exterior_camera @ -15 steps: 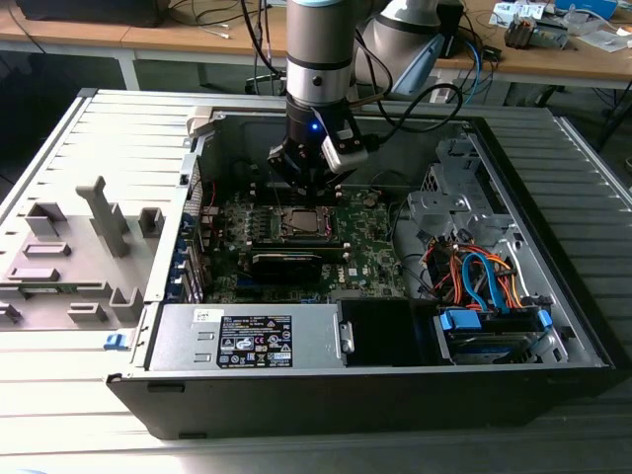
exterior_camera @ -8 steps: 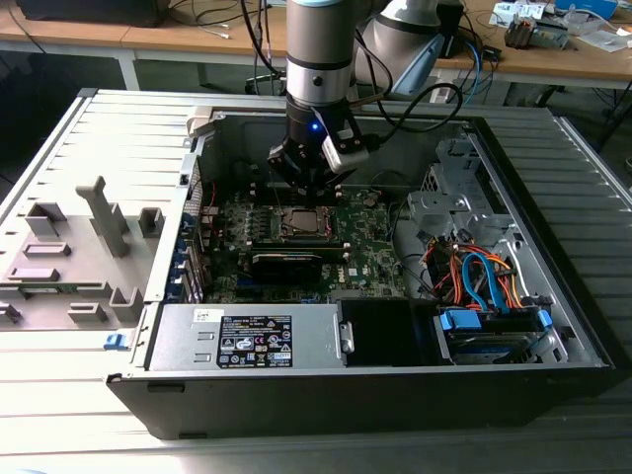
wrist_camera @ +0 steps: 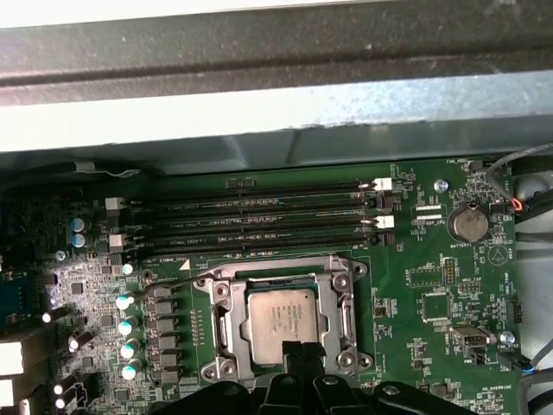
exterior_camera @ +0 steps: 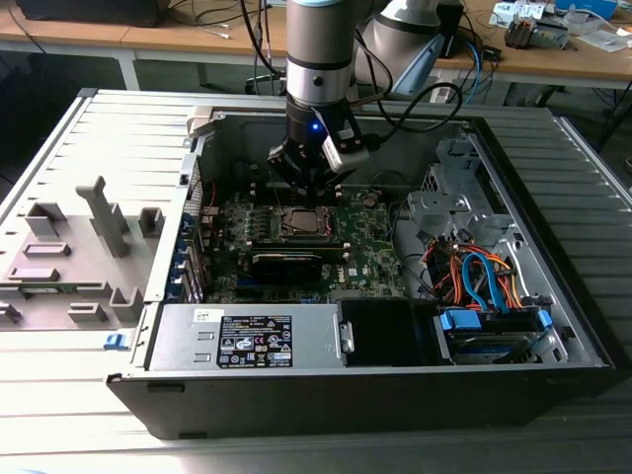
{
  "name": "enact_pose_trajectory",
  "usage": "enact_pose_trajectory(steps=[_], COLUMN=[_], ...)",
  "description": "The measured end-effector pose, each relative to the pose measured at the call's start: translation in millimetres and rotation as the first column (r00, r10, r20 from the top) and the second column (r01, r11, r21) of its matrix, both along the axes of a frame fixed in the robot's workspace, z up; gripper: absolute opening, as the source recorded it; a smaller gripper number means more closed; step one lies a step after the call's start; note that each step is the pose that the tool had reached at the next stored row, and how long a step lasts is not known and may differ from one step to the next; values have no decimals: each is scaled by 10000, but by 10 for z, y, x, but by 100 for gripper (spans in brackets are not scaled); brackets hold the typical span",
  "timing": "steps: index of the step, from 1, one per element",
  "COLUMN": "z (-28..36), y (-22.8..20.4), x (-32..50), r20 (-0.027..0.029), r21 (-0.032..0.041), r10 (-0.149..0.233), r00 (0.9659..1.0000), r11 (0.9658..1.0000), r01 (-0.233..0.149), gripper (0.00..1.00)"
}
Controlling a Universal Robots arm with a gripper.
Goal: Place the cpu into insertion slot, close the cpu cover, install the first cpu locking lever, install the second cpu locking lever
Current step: 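Install the first cpu locking lever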
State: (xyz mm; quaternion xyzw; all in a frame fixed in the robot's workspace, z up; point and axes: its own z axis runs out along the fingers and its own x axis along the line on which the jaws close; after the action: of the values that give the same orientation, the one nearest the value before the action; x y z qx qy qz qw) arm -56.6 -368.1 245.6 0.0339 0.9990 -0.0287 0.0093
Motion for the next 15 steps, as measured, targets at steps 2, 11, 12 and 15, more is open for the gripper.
enact_pose_trajectory(steps=[2,11,12,15], z=[0,0,0,0], y=[0,0,0,0], x=[0,0,0,0], r20=[1,0,0,0], r21=[0,0,0,0], r10=[21,119,127,165], r00=[10000,9999,9999,9999], r11=[10000,9999,9999,9999], r01=[-21,-119,-127,-165], gripper=[11,11,11,11])
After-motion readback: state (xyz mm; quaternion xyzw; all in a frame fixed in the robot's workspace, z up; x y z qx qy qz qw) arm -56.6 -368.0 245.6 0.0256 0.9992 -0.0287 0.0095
